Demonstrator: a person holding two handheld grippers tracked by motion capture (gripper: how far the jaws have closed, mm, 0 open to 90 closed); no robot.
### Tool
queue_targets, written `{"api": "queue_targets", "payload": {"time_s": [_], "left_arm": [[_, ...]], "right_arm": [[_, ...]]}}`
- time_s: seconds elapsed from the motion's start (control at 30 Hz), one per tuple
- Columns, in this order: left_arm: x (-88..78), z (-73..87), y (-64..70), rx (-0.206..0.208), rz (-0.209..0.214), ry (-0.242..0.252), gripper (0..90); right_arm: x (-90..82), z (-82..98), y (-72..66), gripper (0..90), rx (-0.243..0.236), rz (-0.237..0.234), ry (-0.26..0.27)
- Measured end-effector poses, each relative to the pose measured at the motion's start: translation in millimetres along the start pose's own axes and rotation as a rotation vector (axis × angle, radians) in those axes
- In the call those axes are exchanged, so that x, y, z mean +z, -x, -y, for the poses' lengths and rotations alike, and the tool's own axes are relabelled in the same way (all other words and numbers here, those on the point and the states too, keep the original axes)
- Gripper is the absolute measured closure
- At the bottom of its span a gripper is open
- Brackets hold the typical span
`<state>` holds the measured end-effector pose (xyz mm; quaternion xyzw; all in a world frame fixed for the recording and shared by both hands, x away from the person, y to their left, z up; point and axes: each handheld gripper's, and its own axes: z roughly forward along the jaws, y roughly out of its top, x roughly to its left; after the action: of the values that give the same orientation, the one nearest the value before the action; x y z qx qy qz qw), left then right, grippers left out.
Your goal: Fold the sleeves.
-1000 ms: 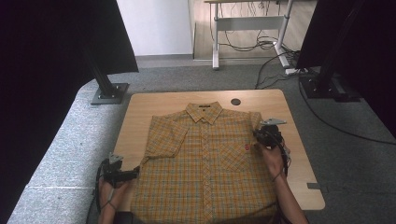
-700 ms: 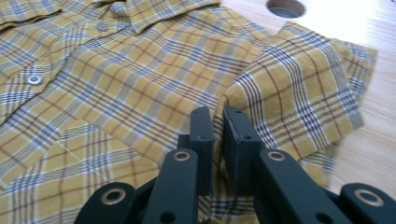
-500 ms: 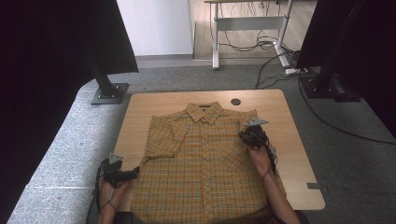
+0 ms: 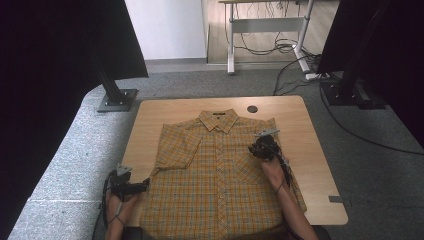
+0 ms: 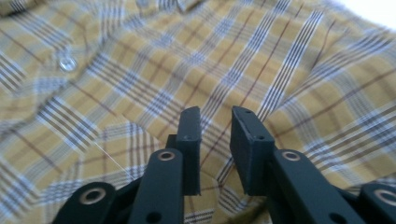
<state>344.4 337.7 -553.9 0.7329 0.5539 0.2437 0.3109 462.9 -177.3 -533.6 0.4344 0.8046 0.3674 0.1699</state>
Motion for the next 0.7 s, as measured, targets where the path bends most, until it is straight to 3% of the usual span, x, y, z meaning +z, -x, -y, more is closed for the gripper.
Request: {"api": "queue_targets", "payload": {"time_s": [0.17, 0.3, 0.43, 0.7], "left_arm": [[0.0, 0.0, 0.0, 0.0, 0.0, 0.0, 5.5], [0.0, 0.0, 0.2, -0.001, -0.001, 0.0, 5.5], [0.0, 0.0, 0.2, -0.002, -0.002, 0.0, 5.5], [0.0, 0.0, 0.5, -0.003, -0.003, 0.0, 5.5]], "right_arm": [[-17.6, -8.4, 6.3, 59.5, 0.02, 0.015, 0.071], [-27.9, -8.3, 16.3, 45.3, 0.029, 0.06, 0.103], [-37.4, -1.8, 29.8, 34.9, 0.07, 0.097, 0.139], [-43.4, 17.5, 50.4, 26.4, 0.104, 0.144, 0.108]]}}
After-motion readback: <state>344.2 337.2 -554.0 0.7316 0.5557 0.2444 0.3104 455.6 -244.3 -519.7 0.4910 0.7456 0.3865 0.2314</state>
